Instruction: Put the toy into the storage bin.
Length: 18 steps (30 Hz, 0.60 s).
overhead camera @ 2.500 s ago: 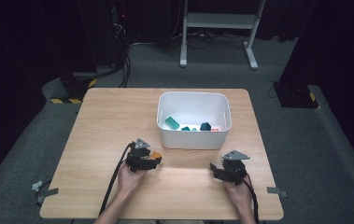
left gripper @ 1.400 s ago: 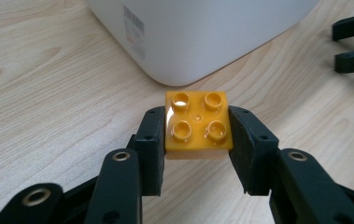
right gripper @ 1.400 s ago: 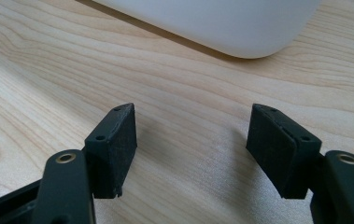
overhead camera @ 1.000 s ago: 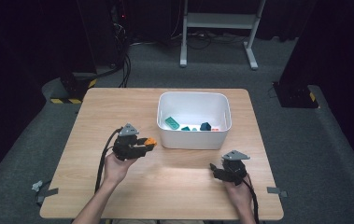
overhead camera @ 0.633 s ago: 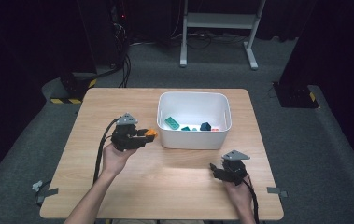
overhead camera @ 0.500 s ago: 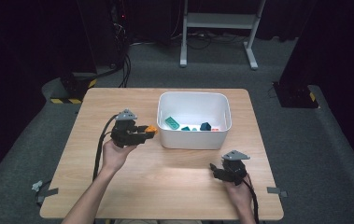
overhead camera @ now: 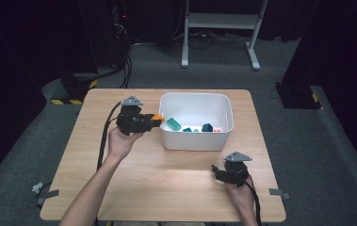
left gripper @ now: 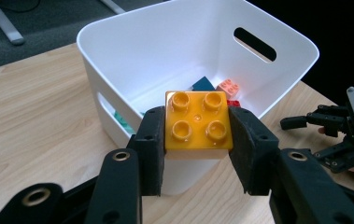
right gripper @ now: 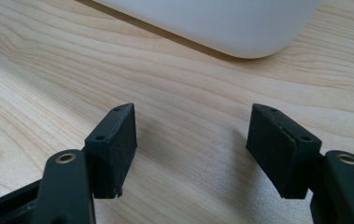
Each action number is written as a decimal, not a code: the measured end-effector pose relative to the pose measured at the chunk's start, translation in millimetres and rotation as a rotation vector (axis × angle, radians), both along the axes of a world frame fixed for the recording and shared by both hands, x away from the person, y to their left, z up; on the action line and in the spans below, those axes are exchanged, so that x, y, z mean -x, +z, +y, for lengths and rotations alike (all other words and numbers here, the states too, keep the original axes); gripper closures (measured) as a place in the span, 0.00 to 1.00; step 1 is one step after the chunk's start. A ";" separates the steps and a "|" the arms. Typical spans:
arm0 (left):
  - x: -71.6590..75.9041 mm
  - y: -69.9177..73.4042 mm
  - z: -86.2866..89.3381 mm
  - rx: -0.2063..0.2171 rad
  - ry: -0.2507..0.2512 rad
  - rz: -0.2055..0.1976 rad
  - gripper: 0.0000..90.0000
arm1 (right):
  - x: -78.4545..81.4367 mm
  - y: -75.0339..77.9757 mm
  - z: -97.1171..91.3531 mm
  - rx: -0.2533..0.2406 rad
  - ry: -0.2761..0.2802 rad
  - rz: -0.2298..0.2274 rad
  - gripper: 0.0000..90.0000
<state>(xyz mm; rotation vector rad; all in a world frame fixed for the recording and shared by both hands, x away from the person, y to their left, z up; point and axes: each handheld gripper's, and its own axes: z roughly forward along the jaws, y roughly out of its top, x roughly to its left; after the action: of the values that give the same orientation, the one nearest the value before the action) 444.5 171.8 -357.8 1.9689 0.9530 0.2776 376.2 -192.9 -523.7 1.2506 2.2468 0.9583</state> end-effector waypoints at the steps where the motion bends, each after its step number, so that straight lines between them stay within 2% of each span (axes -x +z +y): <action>1: -1.2 0.6 -2.4 -0.005 -0.004 0.000 0.65 | 0.0 0.0 0.0 0.000 0.000 0.000 0.37; 5: -5.2 1.3 -10.0 -0.014 -0.013 0.001 0.65 | 0.0 0.0 0.0 0.000 0.000 0.000 0.37; 12: -15.7 3.1 -21.8 -0.001 -0.021 0.007 0.65 | 0.0 0.0 0.0 0.000 0.001 0.000 0.37; 18: -24.0 -0.2 -31.9 -0.025 -0.020 0.015 0.64 | 0.0 0.0 0.0 0.000 0.001 0.000 0.37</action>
<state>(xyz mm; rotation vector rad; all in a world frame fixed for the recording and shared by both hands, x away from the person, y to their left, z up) 468.5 139.9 -358.0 2.0047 0.9436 0.2645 376.2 -192.9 -523.7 1.2494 2.2472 0.9584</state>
